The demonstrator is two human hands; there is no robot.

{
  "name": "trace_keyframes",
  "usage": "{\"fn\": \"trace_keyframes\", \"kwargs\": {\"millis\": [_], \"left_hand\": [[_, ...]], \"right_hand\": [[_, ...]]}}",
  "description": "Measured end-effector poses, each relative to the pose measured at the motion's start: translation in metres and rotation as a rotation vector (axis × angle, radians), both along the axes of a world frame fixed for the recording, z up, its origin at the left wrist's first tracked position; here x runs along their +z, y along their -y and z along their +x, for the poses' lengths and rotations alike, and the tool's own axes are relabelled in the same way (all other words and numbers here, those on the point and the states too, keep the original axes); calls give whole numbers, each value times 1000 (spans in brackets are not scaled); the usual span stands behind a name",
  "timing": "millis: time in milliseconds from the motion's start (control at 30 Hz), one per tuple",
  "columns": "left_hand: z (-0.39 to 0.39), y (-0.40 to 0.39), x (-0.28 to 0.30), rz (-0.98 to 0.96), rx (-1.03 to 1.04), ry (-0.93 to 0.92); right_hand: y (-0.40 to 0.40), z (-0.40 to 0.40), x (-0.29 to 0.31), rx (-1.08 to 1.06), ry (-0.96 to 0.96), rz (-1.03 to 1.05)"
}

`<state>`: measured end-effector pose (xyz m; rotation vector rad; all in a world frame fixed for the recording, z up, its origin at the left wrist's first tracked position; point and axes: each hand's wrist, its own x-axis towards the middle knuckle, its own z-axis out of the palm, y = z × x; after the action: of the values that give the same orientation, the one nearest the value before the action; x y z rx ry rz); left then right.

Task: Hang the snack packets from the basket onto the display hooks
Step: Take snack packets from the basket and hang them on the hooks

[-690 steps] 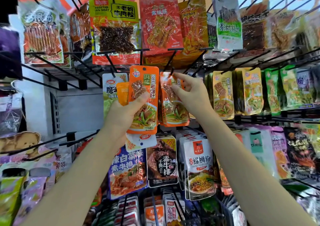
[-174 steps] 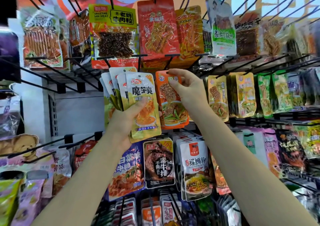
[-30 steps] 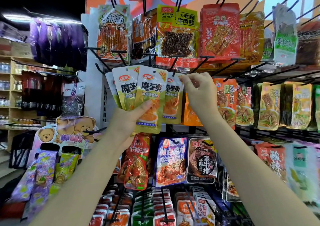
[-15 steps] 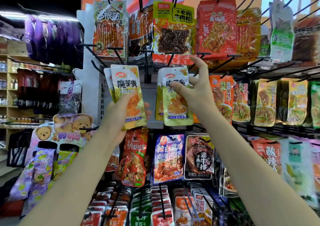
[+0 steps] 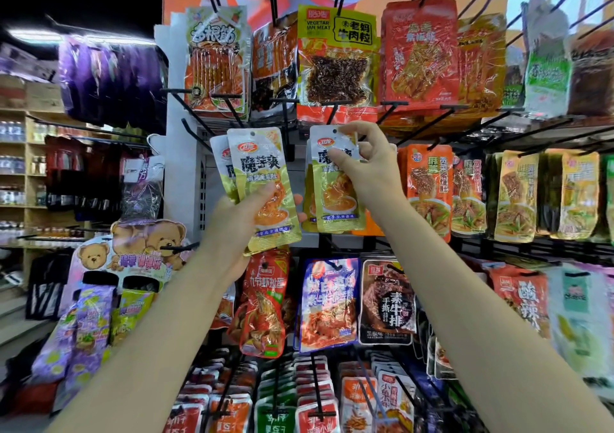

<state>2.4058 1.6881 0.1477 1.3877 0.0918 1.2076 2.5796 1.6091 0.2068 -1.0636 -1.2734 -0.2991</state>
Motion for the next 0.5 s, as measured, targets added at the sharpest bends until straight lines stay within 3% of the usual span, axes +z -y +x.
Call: {"fn": "trace_keyframes", "kwargs": {"millis": [300,500], "left_hand": [[4,1,0,-22,-7,5],[7,-5,0,-6,16,-6]], "right_hand": [[-3,2,4,-14,18,14],[-2,2,10,-169,72,-89]]}}
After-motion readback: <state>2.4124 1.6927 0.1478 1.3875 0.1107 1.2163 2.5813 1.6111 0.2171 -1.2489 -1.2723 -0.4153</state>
